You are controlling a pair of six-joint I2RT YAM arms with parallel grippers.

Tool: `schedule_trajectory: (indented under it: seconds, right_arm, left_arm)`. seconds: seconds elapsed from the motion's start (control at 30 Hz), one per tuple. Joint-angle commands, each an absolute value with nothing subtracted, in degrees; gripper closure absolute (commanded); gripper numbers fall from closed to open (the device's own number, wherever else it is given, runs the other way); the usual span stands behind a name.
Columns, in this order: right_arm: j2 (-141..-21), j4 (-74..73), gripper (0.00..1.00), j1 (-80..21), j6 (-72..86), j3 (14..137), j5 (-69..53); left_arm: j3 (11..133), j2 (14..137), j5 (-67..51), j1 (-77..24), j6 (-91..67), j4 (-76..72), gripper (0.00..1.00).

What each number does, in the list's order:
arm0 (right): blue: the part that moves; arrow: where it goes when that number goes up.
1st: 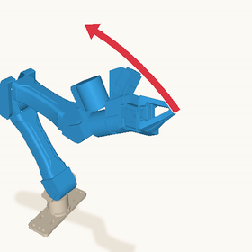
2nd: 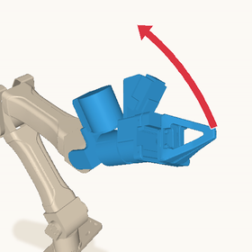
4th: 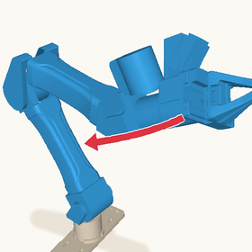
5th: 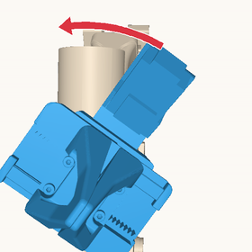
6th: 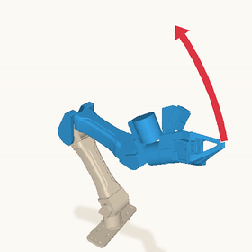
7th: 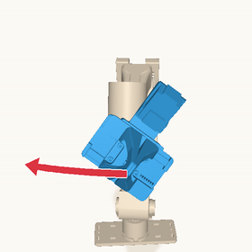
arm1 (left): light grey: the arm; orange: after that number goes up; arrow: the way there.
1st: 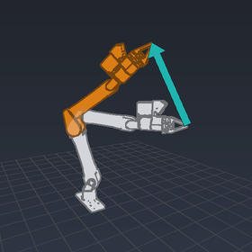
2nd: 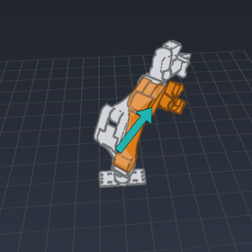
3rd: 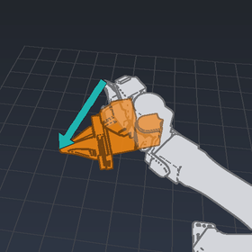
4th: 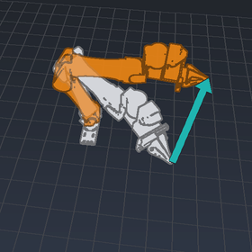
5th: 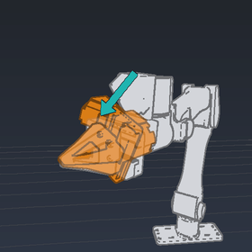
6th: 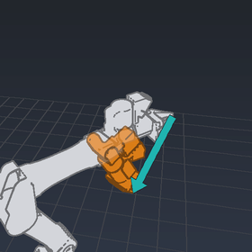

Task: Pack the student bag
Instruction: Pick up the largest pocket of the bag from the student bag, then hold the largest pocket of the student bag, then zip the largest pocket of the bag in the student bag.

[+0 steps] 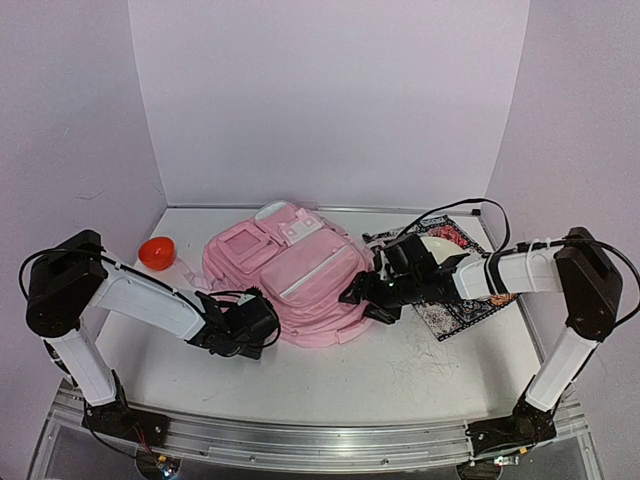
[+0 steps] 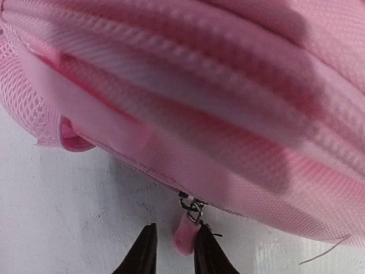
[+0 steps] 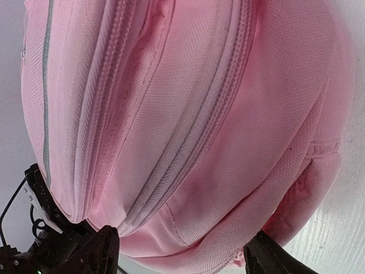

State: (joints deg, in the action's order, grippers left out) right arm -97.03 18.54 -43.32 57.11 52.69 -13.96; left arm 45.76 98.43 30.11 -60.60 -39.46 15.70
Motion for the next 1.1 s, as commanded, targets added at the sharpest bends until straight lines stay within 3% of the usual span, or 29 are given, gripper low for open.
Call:
schedule_trajectory:
  seconds: [0.0,0.1,0.17,0.4,0.67,1.07]
  right_arm:
    - [-98.25,19.28,0.30,-44.42,57.76,52.68,-16.16]
    - [-98.77,20.05,0.39,-45.21,58.10,53.13,-16.44]
    - [-99.25,21.01,0.48,-45.78,58.59,53.31,-16.72]
    - [-102.10,25.18,0.98,-47.99,60.51,56.78,-17.89]
    - [-107.17,28.71,1.00,-49.73,63.09,64.98,-17.56]
    - [-111.28,29.08,1.00,-51.66,60.59,70.77,-18.33]
  left_arm:
    - [46.19,98.46,29.06,-60.68,-39.98,18.66,0.85]
    - [46.49,97.30,25.72,-61.06,-39.16,18.62,1.00]
    - [46.62,95.65,22.35,-61.27,-38.94,18.44,1.00]
    - [47.33,89.38,9.85,-61.86,-39.32,17.54,1.00]
    - [52.90,88.36,-0.05,-62.98,-39.63,12.76,1.00]
    - [64.18,97.83,-7.63,-67.06,-37.82,6.91,1.00]
